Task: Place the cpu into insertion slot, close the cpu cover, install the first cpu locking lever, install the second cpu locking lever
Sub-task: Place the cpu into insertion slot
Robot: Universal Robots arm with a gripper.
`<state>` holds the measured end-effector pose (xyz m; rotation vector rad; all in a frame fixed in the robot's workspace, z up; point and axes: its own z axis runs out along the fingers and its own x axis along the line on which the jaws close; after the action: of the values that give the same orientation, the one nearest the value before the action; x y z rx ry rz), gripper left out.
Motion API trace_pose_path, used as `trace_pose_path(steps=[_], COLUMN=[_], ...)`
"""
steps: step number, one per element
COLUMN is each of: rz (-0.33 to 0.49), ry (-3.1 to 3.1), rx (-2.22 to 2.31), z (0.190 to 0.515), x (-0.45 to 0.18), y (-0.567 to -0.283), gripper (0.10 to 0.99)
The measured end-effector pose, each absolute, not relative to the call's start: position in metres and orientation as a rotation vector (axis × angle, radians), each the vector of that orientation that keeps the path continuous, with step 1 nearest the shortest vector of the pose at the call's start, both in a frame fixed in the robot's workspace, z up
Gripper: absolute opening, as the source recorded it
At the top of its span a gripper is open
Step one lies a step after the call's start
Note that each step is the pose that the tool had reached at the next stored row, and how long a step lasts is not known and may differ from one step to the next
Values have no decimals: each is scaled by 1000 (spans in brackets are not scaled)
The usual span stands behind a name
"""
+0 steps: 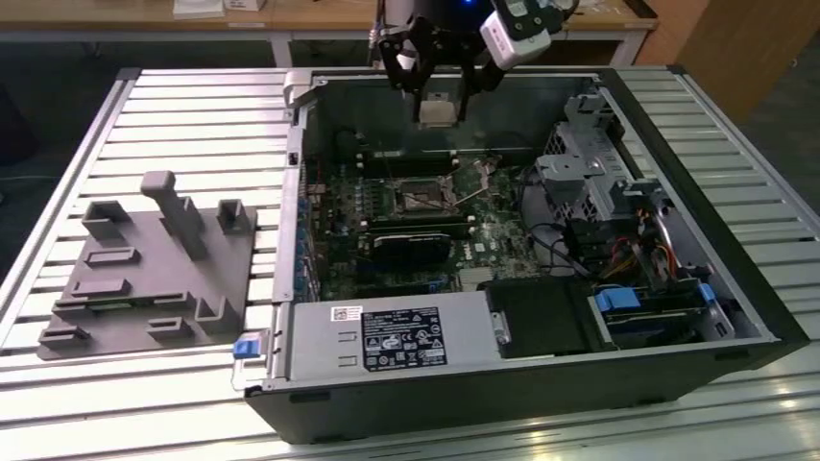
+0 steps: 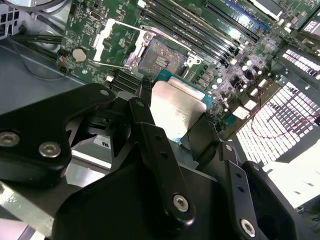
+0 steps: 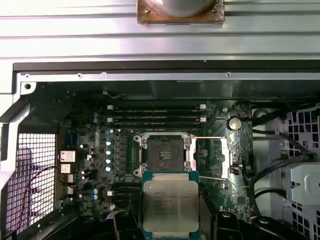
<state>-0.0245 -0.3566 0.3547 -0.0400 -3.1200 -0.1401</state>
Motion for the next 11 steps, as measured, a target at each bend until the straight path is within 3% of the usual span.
trace_pose_path(steps=[11], rz=[-108], ry=[-3122], rx=[-40], z=[343], x=[-24], y=[-353], gripper=[537])
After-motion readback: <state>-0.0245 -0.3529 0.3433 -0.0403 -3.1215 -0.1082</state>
